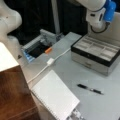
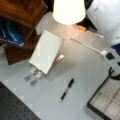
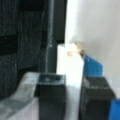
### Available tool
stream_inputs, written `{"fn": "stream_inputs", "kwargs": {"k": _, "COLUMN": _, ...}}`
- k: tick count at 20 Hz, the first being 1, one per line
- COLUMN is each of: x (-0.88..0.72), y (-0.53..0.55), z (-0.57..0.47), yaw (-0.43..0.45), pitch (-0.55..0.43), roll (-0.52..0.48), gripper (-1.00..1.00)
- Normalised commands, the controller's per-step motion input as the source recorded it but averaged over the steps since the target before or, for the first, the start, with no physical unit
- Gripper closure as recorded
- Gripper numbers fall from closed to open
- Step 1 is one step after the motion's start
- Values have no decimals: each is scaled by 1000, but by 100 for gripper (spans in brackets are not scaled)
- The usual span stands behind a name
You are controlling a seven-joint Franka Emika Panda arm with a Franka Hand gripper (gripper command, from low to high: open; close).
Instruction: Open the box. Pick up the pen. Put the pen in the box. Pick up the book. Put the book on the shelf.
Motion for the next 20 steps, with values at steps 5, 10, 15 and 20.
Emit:
{"fn": "stream_inputs", "kwargs": {"k": 5, "x": 194, "y": 276, "z": -34, "yaw": -13, "pitch": 47, "roll": 93, "gripper": -100}}
{"fn": "stream_inputs", "kwargs": {"k": 10, "x": 204, "y": 229, "z": -12, "yaw": -39, "pitch": 58, "roll": 80, "gripper": -100}}
{"fn": "stream_inputs", "kwargs": {"k": 15, "x": 165, "y": 136, "z": 38, "yaw": -54, "pitch": 63, "roll": 66, "gripper": -100}}
{"fn": "stream_inputs", "kwargs": {"k": 20, "x": 147, "y": 41, "z": 72, "yaw": -56, "pitch": 74, "roll": -10, "gripper": -100}}
